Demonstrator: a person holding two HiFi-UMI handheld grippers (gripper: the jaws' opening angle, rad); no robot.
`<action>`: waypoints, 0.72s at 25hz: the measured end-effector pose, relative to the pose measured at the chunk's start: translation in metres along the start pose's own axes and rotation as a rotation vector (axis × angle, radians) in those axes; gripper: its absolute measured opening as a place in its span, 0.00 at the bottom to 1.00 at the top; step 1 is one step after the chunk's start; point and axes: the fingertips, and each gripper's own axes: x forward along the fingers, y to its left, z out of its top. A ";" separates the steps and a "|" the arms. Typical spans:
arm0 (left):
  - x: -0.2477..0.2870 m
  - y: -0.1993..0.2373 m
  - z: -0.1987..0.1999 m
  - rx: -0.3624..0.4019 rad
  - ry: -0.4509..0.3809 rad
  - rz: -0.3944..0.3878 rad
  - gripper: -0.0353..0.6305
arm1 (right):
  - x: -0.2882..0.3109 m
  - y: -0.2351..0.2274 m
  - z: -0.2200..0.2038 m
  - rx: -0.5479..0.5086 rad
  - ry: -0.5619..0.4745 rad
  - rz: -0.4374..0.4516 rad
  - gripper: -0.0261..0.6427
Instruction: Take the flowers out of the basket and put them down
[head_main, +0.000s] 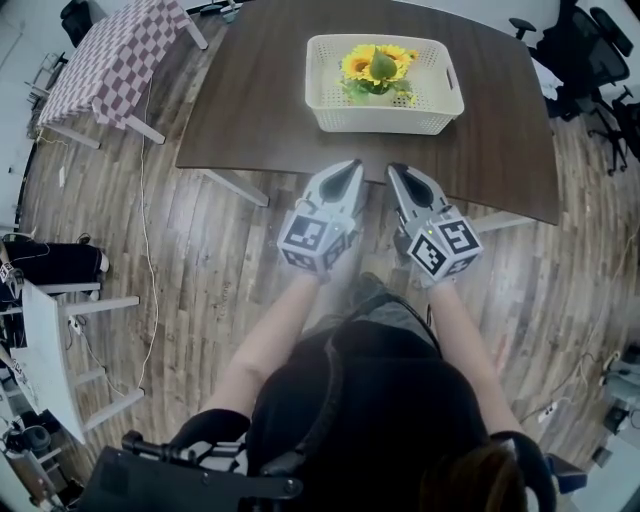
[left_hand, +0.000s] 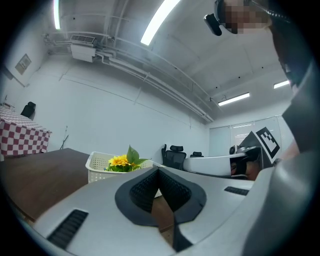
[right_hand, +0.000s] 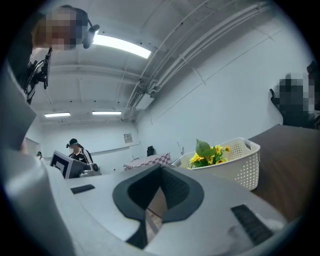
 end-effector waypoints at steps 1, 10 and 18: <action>0.006 0.001 0.002 0.004 -0.005 -0.006 0.05 | 0.003 -0.006 0.002 0.001 -0.001 0.000 0.04; 0.060 0.015 0.024 0.011 -0.038 -0.006 0.05 | 0.036 -0.042 0.032 -0.018 -0.014 0.041 0.04; 0.087 0.031 0.030 0.008 -0.043 0.029 0.05 | 0.051 -0.069 0.040 -0.025 -0.020 0.066 0.04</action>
